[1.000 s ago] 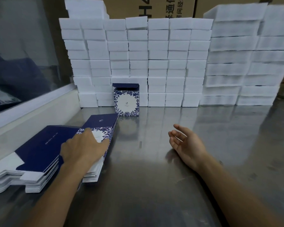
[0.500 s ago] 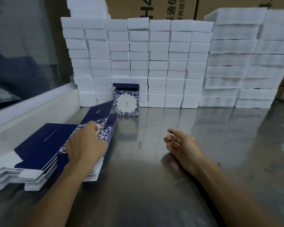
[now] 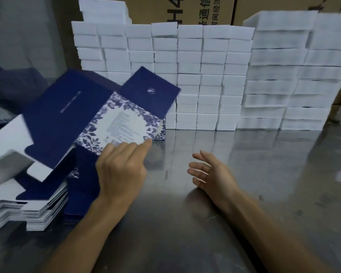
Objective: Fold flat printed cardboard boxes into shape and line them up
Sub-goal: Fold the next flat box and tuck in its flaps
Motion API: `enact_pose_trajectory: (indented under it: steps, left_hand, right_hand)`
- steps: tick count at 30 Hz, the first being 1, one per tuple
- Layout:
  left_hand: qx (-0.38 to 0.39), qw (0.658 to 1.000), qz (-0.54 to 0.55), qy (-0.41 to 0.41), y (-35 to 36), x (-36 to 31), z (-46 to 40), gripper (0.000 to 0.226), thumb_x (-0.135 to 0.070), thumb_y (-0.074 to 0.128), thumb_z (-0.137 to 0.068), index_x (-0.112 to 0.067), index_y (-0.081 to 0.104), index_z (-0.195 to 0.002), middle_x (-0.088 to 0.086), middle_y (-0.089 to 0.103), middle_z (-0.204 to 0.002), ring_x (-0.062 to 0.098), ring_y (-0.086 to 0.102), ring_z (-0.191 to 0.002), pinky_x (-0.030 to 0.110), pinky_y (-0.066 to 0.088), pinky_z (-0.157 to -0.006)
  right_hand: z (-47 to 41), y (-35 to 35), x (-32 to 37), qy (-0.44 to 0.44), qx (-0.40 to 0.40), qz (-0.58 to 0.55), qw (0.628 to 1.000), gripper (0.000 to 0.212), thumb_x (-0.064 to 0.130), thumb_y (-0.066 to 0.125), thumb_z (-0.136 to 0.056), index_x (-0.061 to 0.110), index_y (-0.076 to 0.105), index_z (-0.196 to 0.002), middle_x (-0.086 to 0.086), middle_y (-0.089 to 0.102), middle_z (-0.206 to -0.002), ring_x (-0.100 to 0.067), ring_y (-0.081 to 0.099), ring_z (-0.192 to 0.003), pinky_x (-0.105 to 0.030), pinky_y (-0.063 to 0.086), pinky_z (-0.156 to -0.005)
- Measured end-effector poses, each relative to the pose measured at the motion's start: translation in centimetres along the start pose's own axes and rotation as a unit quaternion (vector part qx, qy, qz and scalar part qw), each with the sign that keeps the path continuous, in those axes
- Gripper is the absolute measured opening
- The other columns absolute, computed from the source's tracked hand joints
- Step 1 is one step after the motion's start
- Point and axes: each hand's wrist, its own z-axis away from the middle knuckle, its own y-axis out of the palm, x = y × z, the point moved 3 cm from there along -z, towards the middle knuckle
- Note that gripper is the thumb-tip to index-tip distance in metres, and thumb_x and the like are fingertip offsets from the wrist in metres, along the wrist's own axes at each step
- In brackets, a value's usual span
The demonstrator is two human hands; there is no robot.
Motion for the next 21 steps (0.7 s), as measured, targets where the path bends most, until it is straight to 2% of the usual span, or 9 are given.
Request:
enact_pose_trajectory:
  steps: [3,6,8,10,13,16,17,19,21]
  left_hand:
    - [0.005,0.997,0.044,0.064,0.5,-2.6,0.7,0.04,0.0,0.039,-0.099,-0.005,0.078,-0.09,0.003,0.056,-0.055,0.022,0.048,-0.049,0.03,0.027,-0.056]
    - [0.028,0.992,0.058,0.112,1.4,-4.7,1.5,0.033,0.0,0.048,-0.096,-0.01,0.076,-0.081,0.001,0.054,-0.058,0.021,0.048,-0.054,0.032,0.03,-0.057]
    - [0.064,0.988,0.071,0.122,1.9,-5.2,2.0,0.028,0.003,0.05,-0.088,-0.011,0.074,-0.082,0.001,0.055,-0.063,0.021,0.048,-0.058,0.031,0.032,-0.06]
    - [0.14,0.978,0.109,0.114,2.5,-5.0,2.5,0.025,-0.007,0.055,-0.079,-0.015,0.073,-0.094,-0.001,0.057,-0.072,0.021,0.051,-0.068,0.032,0.035,-0.067]
    - [0.211,0.968,0.134,0.034,2.6,-3.5,2.5,0.036,-0.033,0.057,-0.08,-0.019,0.07,-0.11,-0.004,0.06,-0.09,0.019,0.056,-0.084,0.039,0.04,-0.077]
    - [0.181,0.98,0.048,-0.072,2.4,-1.6,1.9,0.038,-0.036,0.056,-0.082,-0.015,0.069,-0.11,0.005,0.061,-0.104,0.027,0.057,-0.094,0.044,0.037,-0.085]
    - [0.175,0.977,0.012,-0.118,2.3,-0.8,1.7,0.039,-0.037,0.057,-0.082,-0.014,0.067,-0.112,0.009,0.06,-0.111,0.03,0.056,-0.101,0.046,0.036,-0.087]
    - [0.19,0.957,-0.001,-0.219,2.4,0.8,1.8,0.044,-0.039,0.059,-0.085,-0.014,0.06,-0.122,0.014,0.054,-0.126,0.033,0.05,-0.114,0.05,0.039,-0.092]
    - [0.236,0.908,0.07,-0.339,2.9,1.9,2.3,0.056,-0.042,0.066,-0.084,-0.019,0.049,-0.132,0.009,0.049,-0.133,0.03,0.049,-0.119,0.045,0.042,-0.091]
  right_hand:
    - [1.2,2.0,0.0,0.0,0.083,0.009,0.996,0.038,0.05,0.058,-0.089,0.022,0.071,-0.111,-0.002,0.075,-0.096,-0.015,0.072,-0.083,-0.031,0.049,-0.076]
    - [2.2,4.0,-0.3,-0.018,0.143,-0.014,0.99,0.037,0.036,0.058,-0.095,0.012,0.067,-0.122,-0.004,0.074,-0.111,-0.019,0.069,-0.095,-0.037,0.053,-0.087]
    - [2.5,4.5,-0.6,-0.033,0.135,-0.029,0.99,0.029,0.024,0.05,-0.103,0.011,0.064,-0.125,-0.006,0.073,-0.118,-0.019,0.069,-0.101,-0.035,0.056,-0.088]
    - [2.3,4.2,-0.8,-0.048,0.102,-0.011,0.994,0.026,0.022,0.045,-0.106,0.014,0.066,-0.122,-0.005,0.075,-0.114,-0.016,0.071,-0.097,-0.031,0.058,-0.081]
    - [1.4,2.7,-1.0,-0.084,-0.012,0.053,0.995,0.024,0.017,0.043,-0.107,0.014,0.067,-0.109,-0.005,0.077,-0.1,-0.014,0.072,-0.083,-0.028,0.057,-0.069]
    - [0.2,0.5,-0.5,-0.125,-0.13,0.072,0.981,0.022,0.018,0.042,-0.107,0.013,0.064,-0.104,0.0,0.077,-0.094,-0.014,0.074,-0.082,-0.029,0.058,-0.068]
    - [-0.1,-0.3,-0.2,-0.136,-0.159,0.08,0.975,0.023,0.02,0.042,-0.107,0.015,0.064,-0.1,0.005,0.076,-0.088,-0.009,0.073,-0.078,-0.025,0.058,-0.066]
    - [-0.3,-1.8,0.4,-0.155,-0.19,0.102,0.964,0.028,0.021,0.043,-0.107,0.016,0.063,-0.09,0.015,0.07,-0.064,0.003,0.066,-0.057,-0.015,0.05,-0.05]
    - [-0.6,-2.7,0.4,-0.146,-0.187,0.1,0.966,0.03,0.022,0.043,-0.107,0.015,0.064,-0.087,0.014,0.067,-0.055,0.001,0.062,-0.049,-0.015,0.047,-0.046]
